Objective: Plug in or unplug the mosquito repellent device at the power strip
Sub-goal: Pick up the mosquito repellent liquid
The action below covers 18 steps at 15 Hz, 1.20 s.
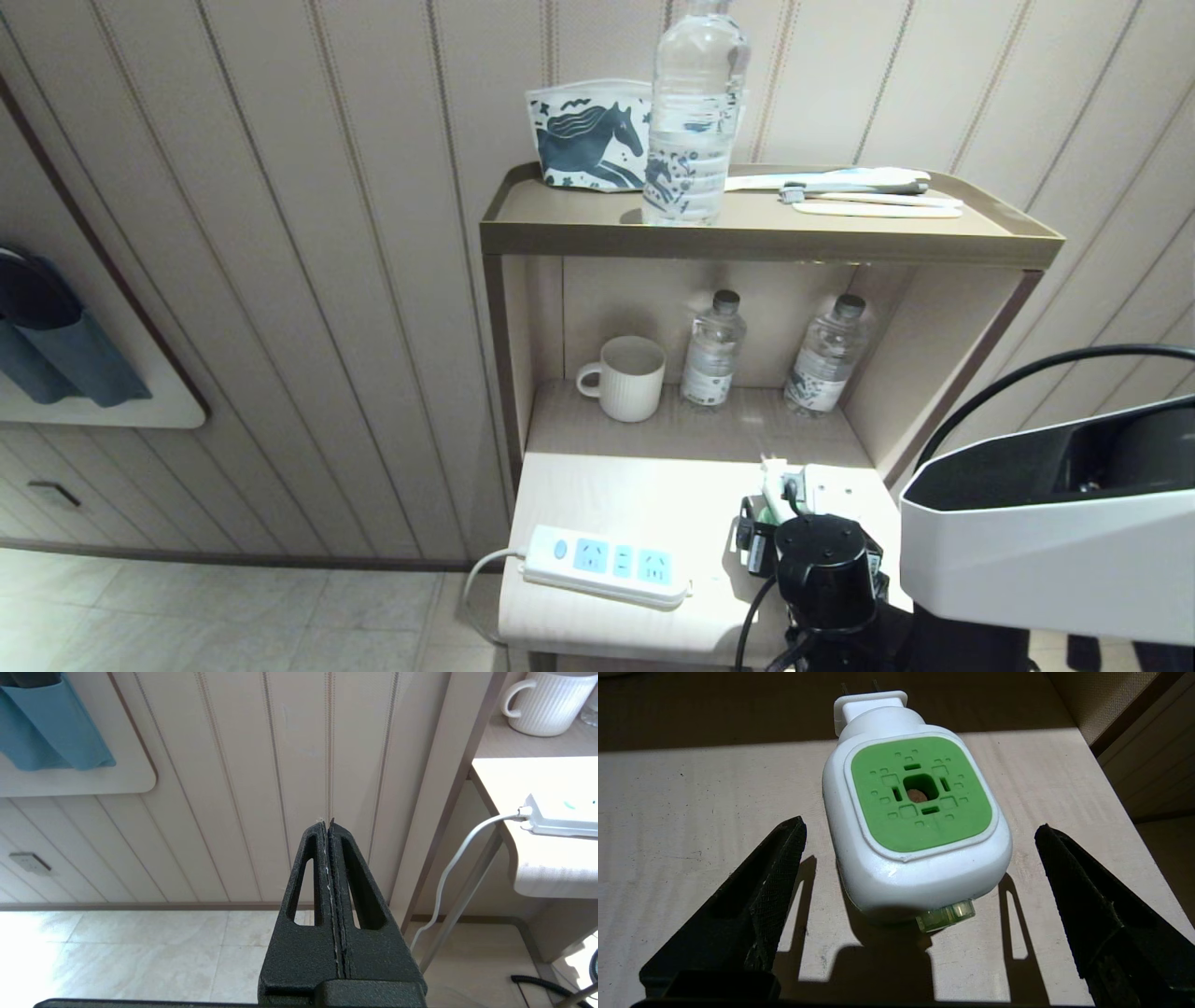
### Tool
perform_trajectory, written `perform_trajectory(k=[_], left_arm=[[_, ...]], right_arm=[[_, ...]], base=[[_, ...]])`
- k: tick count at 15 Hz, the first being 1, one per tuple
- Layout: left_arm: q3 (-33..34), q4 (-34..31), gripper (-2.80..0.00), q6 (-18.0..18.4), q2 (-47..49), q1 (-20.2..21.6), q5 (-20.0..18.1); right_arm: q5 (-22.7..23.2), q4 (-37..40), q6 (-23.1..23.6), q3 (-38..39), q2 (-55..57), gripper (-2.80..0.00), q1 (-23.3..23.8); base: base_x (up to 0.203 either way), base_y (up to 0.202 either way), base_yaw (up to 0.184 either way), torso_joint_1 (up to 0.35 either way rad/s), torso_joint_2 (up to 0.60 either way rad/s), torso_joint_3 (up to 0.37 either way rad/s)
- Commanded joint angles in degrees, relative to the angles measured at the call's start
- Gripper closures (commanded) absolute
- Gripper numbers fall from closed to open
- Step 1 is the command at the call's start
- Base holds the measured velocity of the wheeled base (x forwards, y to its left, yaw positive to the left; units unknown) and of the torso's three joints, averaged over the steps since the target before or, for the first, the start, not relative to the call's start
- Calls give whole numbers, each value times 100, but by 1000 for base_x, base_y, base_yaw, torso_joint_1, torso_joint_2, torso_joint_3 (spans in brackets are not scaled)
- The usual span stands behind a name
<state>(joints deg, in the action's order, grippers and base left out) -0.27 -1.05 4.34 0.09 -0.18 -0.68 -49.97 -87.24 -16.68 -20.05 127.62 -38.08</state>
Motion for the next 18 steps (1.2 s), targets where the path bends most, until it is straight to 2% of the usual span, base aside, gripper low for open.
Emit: perform_trajectory(k=[1,13,14,18], left_arm=[[0,-1,0,5,0,1,-2],[0,-1,0,5,0,1,-2],[0,-1,0,5,0,1,-2],[0,-1,0,5,0,1,-2]], right_arm=[[-22,-153,-11,-7,8,-280,-6],[-4,-128,-60,-99,3,-280,55],[-4,-44,-70,-119,17,0,55],[-4,22,-90,-113,12,0,47]], base=[[0,0,0,0,0,0],[0,0,0,0,0,0],[0,0,0,0,0,0],[0,0,0,0,0,0]])
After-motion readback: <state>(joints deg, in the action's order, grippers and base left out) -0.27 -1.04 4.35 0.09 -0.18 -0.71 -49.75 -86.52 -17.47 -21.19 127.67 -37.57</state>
